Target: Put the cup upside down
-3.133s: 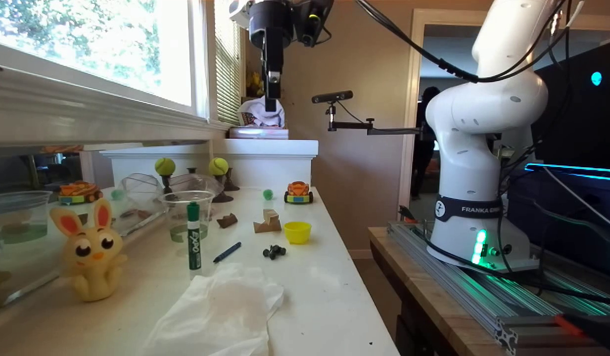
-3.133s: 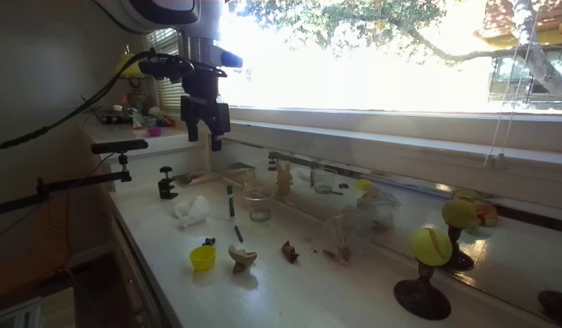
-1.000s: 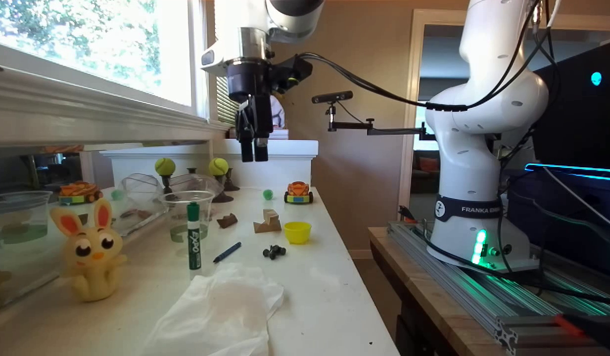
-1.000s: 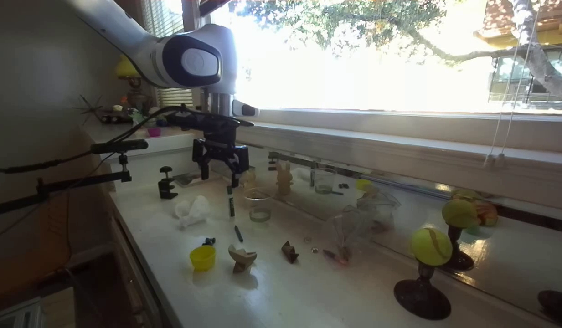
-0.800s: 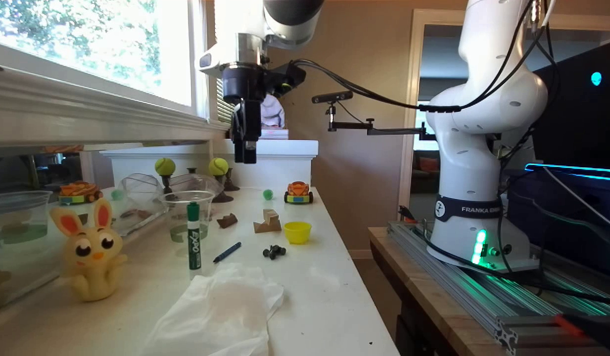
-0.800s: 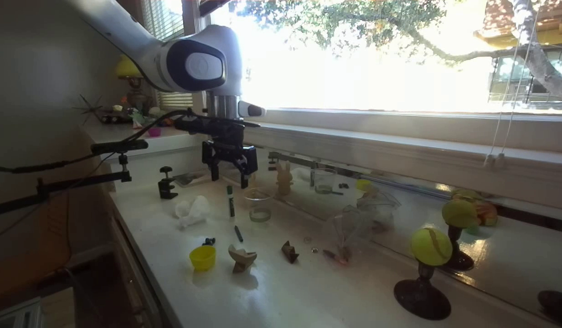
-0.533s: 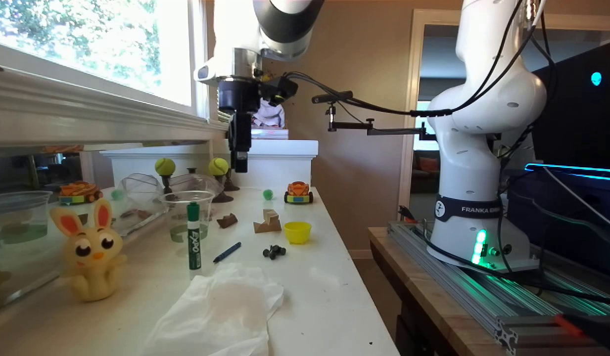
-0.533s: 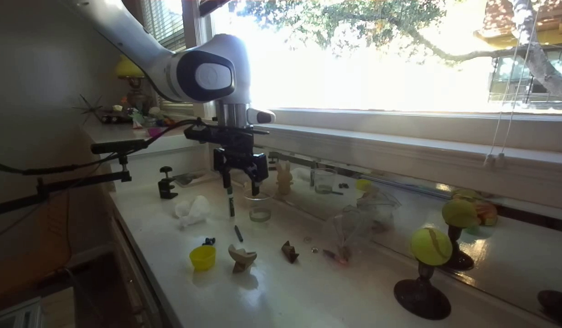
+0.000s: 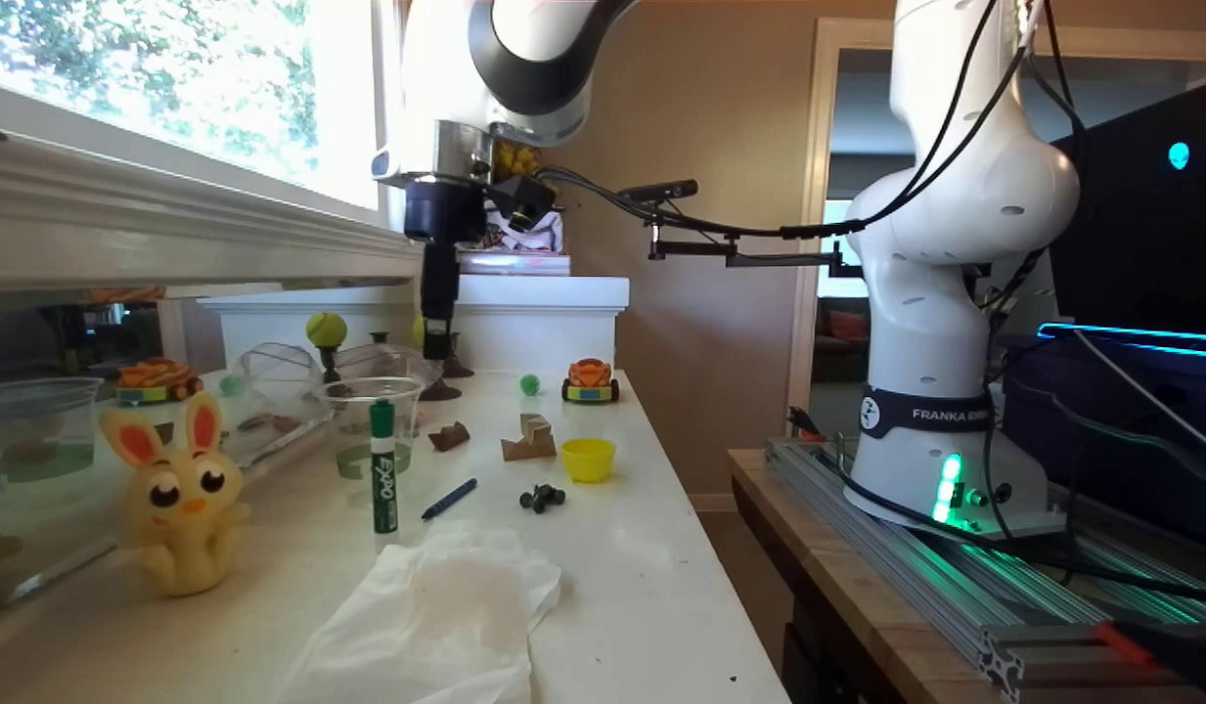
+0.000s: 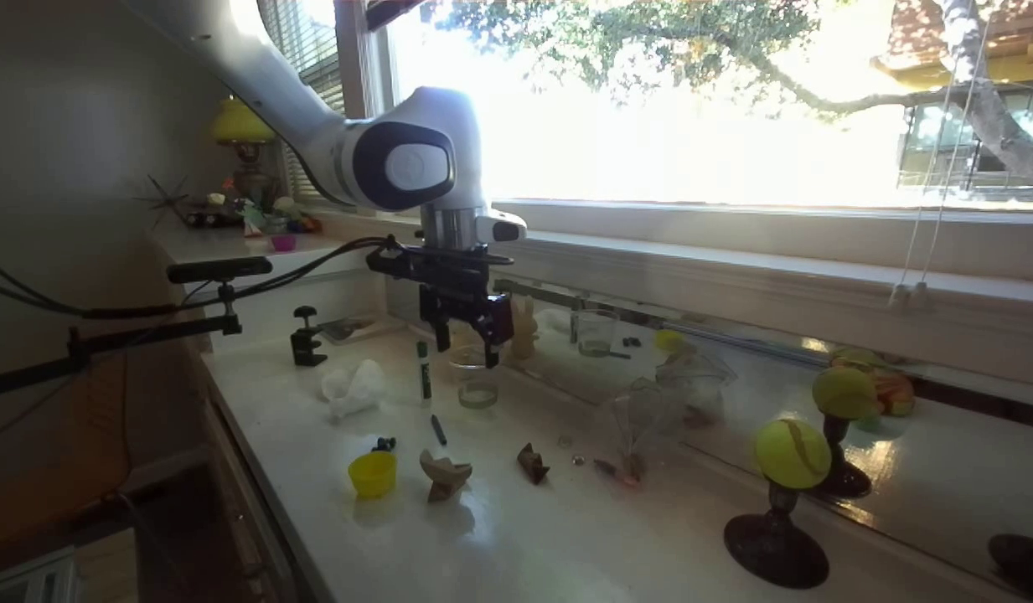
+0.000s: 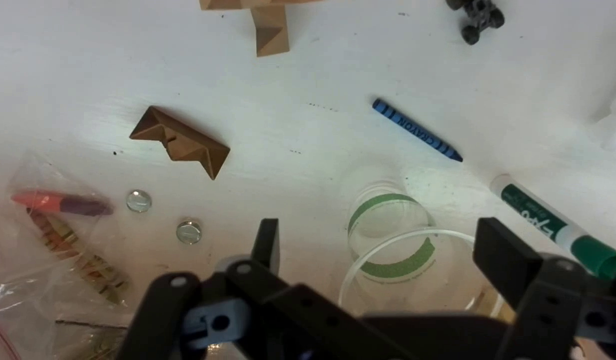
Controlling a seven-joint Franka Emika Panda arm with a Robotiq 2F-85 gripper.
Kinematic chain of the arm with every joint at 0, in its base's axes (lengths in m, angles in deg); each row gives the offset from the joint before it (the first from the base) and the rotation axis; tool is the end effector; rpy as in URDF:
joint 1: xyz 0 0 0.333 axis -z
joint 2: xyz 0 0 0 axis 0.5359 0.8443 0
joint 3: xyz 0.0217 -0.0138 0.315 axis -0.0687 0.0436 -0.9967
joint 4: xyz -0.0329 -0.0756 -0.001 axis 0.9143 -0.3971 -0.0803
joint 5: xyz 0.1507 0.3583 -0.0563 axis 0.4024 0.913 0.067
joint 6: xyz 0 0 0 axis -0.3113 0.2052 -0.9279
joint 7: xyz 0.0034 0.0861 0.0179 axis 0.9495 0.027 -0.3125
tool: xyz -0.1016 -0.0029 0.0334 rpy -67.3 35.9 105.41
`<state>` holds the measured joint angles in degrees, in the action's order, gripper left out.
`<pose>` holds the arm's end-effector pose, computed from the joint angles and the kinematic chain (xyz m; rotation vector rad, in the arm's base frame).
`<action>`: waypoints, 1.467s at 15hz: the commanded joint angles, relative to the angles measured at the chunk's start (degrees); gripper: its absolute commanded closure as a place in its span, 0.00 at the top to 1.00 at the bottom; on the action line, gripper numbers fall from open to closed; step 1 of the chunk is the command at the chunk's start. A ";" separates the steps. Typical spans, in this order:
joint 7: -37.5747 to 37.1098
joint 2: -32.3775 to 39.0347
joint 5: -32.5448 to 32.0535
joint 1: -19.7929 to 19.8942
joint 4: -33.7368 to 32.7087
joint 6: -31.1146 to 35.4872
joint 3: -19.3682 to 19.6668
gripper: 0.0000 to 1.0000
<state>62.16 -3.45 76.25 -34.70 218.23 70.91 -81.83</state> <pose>0.5251 0.0281 0.3503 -3.0874 -0.3360 -0.1570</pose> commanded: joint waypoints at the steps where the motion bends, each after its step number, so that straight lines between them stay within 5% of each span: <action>1: -0.84 2.41 2.24 0.47 -2.29 1.42 -0.38 1.00; 22: -4.30 9.48 2.74 1.36 -7.43 1.92 -0.41 1.00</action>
<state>59.38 4.63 78.67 -33.95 212.58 73.36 -81.83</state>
